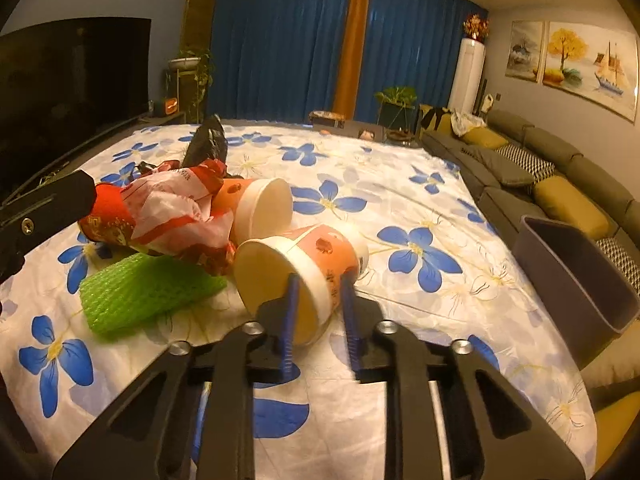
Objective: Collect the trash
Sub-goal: 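Grasp the red-white wrapper with the left tool while the right tool grasps the orange cup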
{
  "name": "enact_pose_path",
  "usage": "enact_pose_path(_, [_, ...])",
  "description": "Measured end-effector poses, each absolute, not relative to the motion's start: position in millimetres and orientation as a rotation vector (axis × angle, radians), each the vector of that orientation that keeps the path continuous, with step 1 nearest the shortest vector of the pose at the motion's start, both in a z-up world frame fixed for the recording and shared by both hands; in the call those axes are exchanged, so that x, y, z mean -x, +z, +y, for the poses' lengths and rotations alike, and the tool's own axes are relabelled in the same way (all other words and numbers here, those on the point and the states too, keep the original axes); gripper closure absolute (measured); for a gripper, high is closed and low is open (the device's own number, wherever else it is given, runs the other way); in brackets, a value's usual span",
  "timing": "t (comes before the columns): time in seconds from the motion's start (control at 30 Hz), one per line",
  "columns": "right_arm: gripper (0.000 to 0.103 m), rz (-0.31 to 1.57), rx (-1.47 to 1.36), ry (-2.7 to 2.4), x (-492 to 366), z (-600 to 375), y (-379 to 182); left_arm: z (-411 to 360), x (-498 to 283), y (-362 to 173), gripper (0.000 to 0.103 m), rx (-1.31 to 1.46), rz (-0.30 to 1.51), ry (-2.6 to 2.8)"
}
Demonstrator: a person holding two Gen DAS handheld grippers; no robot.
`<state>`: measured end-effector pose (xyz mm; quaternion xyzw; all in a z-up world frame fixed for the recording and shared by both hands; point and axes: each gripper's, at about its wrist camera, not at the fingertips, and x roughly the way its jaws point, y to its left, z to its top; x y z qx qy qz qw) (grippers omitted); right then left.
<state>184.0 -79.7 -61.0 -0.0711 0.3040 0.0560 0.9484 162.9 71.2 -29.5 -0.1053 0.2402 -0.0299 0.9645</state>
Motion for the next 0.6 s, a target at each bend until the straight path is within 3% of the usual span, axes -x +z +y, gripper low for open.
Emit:
enact_pose_path(0.23, [0.096, 0.613, 0.1, 0.113, -183, -92, -60, 60, -188, -42, 0.028, 0.216, 0.552, -0.123])
enact_pose_path(0.43, [0.098, 0.596, 0.077, 0.112, -177, -102, -59, 53, -205, -52, 0.047, 0.244, 0.611, -0.17])
enact_pose_path(0.5, [0.099, 0.587, 0.072, 0.11, -174, -107, -58, 51, -207, -53, 0.058, 0.244, 0.619, -0.182])
enact_pose_path(0.57, [0.099, 0.58, 0.066, 0.11, -171, -110, -57, 48, -207, -54, 0.061, 0.234, 0.622, -0.187])
enact_pose_path(0.6, [0.099, 0.576, 0.063, 0.109, -169, -112, -56, 47, -208, -55, 0.07, 0.233, 0.624, -0.196])
